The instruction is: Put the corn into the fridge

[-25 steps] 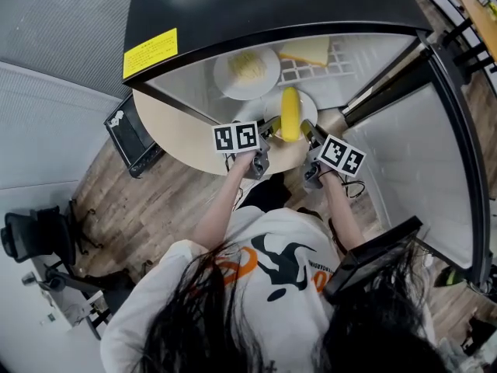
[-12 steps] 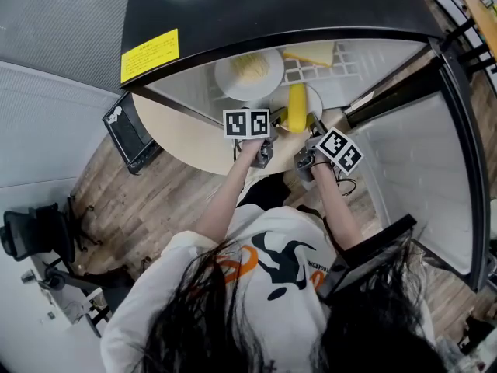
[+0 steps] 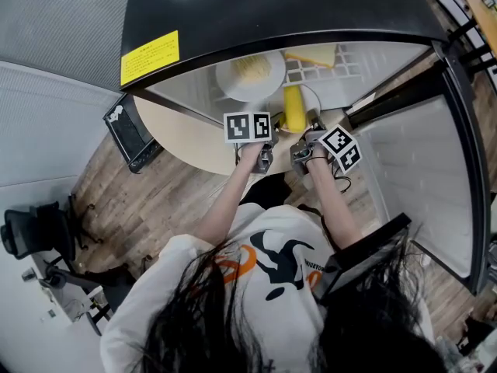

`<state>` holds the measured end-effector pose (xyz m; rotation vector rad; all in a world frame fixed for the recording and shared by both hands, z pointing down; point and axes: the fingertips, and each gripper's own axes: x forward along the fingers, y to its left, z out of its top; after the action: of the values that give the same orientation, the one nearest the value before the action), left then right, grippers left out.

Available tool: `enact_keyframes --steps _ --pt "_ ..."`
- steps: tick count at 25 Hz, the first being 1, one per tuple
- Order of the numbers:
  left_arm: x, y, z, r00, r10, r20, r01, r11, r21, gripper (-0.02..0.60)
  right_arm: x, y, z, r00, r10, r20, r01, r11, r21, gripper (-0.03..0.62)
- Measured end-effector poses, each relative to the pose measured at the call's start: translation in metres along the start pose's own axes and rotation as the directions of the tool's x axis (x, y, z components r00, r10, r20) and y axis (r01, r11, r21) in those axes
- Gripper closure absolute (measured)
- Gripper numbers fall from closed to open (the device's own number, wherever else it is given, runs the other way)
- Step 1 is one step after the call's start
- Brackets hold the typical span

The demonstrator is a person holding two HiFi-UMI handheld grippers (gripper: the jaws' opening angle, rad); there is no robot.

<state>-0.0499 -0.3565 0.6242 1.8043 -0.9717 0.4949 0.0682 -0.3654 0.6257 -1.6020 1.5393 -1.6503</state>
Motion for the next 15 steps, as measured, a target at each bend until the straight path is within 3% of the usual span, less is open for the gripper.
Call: enact_keyframes --steps 3,5,9,12,15 --pt "-0.004 0.001 -0.008 0.999 -0.006 -0.043 0.006 1.0 -0.011 0.416 0.002 0.011 0.01 0.999 0.022 0.027 -0.019 0.995 -0.099 0.565" --pt "-0.007 0.003 -0.01 1.0 -0.016 -0.015 0.016 1.0 -0.027 0.39 0.005 0.018 0.014 0.999 0.026 0.038 -0.021 0.989 -0.146 0.566" --pt "-0.011 0.002 -0.018 0.998 -0.059 0.018 0.061 0.991 -0.117 0.39 0.009 0.018 0.017 0.997 0.025 0.068 -0.014 0.988 -0.155 0.566" --pt "-0.015 0.001 -0.029 0.997 -0.078 -0.002 0.077 0.989 -0.123 0.39 0.01 0.02 0.019 0.995 0.036 0.093 -0.019 0.984 -0.176 0.566" --pt "-0.006 -0.006 -0.044 0.989 -0.144 -0.03 0.14 0.983 -0.123 0.39 0.011 0.017 0.025 0.992 0.04 0.117 -0.018 0.983 -0.182 0.565"
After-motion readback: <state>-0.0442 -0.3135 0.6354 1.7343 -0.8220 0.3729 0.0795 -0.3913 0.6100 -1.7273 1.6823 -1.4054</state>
